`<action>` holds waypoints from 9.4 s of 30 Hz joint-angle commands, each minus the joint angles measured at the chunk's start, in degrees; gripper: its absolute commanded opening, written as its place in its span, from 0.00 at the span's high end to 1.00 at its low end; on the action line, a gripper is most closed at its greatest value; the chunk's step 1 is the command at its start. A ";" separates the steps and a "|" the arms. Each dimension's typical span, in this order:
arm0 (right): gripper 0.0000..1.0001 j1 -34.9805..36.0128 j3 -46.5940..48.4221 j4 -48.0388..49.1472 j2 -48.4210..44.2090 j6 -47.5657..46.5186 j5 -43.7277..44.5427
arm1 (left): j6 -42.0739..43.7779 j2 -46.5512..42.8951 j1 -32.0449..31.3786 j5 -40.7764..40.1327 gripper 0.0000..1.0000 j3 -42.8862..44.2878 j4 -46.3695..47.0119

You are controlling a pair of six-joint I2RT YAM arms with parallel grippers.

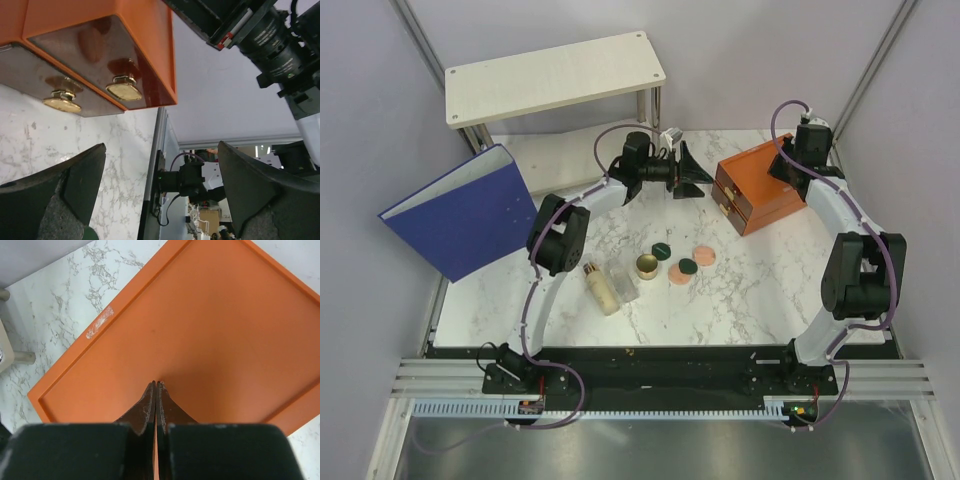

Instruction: Organize the makeup

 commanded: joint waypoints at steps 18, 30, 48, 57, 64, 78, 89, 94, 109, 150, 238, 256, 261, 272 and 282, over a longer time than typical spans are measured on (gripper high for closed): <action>1.00 -0.09 -1.29 -0.16 3.19 2.17 -2.98 | -4.70 3.96 -1.06 -6.26 0.13 3.76 -4.61; 1.00 -0.18 -2.52 -0.51 2.75 2.43 -0.95 | -9.78 3.07 -3.79 -18.66 0.24 6.90 -11.67; 1.00 -0.09 -3.23 0.01 3.28 2.70 -2.01 | -16.03 2.89 -6.25 -21.65 0.32 5.41 -0.24; 1.00 -0.18 -3.58 0.19 3.28 2.87 -2.27 | -15.59 3.16 -7.31 -20.86 0.43 6.21 -0.42; 1.00 -0.09 -4.02 0.36 3.28 3.22 -2.53 | -14.80 3.86 -7.66 -20.60 0.50 5.86 -1.64; 1.00 -0.09 -4.72 0.36 3.90 3.31 -3.32 | -10.14 5.01 -7.66 -18.66 0.74 7.09 -8.49; 1.00 -0.18 -5.16 0.36 3.98 3.13 -3.50 | -5.40 1.14 -6.34 -19.28 0.93 3.05 -14.03; 1.00 -0.18 -5.07 0.45 4.16 3.14 -3.50 | -3.47 -2.37 -4.85 -17.61 0.96 -1.96 -17.37; 1.00 -0.18 -5.33 -0.08 5.83 2.87 -4.38 | 3.83 -15.64 -2.65 -21.47 0.96 -20.05 -24.85; 1.00 -0.18 -6.92 -0.16 6.27 2.52 -6.23 | 27.29 -34.00 -0.71 -29.64 0.15 -30.09 -33.11; 1.00 0.70 -5.86 -7.72 10.05 -0.47 -3.94 | 36.62 -38.59 -2.82 -44.95 0.98 -20.00 -64.93; 1.00 0.70 -5.69 -7.72 10.75 -1.08 -4.12 | 30.83 -5.90 -3.70 -24.29 0.98 32.66 -61.95; 1.00 0.70 -5.69 -7.72 10.75 -1.17 -4.38 | 28.54 -3.96 -6.24 -22.44 0.97 31.70 -56.59; 1.00 0.70 -5.60 -7.72 11.63 -1.26 -5.43 | 29.50 -0.80 -9.15 -23.93 0.79 31.43 -55.26; 1.00 0.70 -5.78 -7.72 11.37 -1.17 -5.87 | 30.20 -0.71 -9.06 -29.47 0.71 31.26 -55.08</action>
